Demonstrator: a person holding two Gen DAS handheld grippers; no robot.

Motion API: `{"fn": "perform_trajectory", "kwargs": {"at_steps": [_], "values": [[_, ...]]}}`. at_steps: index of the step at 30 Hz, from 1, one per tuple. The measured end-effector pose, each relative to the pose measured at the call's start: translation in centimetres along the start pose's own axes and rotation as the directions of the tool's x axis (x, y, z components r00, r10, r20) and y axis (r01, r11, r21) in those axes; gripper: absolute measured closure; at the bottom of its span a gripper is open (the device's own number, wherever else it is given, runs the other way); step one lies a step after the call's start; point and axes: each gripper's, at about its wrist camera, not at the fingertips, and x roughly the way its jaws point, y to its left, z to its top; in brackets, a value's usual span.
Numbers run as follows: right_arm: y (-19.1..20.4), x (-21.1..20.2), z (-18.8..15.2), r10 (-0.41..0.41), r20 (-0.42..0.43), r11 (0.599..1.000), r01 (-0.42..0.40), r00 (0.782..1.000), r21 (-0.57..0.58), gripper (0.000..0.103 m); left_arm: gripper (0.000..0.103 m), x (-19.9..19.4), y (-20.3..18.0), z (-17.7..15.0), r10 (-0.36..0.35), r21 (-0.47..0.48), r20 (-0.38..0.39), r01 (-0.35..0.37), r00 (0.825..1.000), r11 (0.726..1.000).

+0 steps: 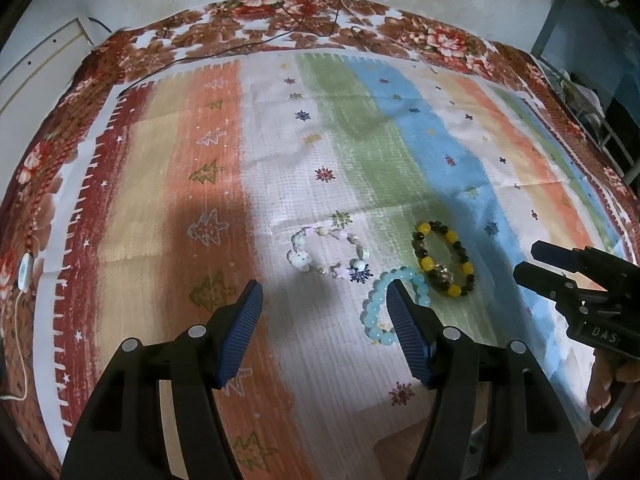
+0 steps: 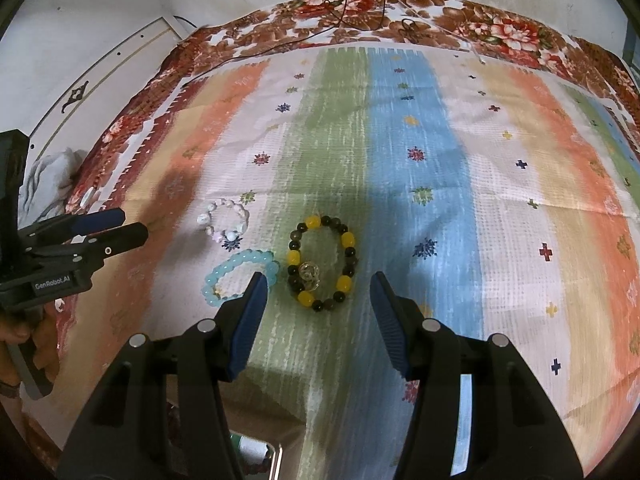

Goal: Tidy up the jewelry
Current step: 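Move left tool to the white bead bracelet while right tool approaches the yellow-black bracelet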

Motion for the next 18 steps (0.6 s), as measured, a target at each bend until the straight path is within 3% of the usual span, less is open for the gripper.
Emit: {"fn": "perform_trajectory", "kwargs": {"at_steps": [18], "values": [[-0.8,2.8,1.5,-0.031,-0.033,1.0,0.03,0.999,-0.006,0.048,0.039,3.4,0.4,1.5,0.033,0.023,-0.051,-0.032,0.998,0.999]]}}
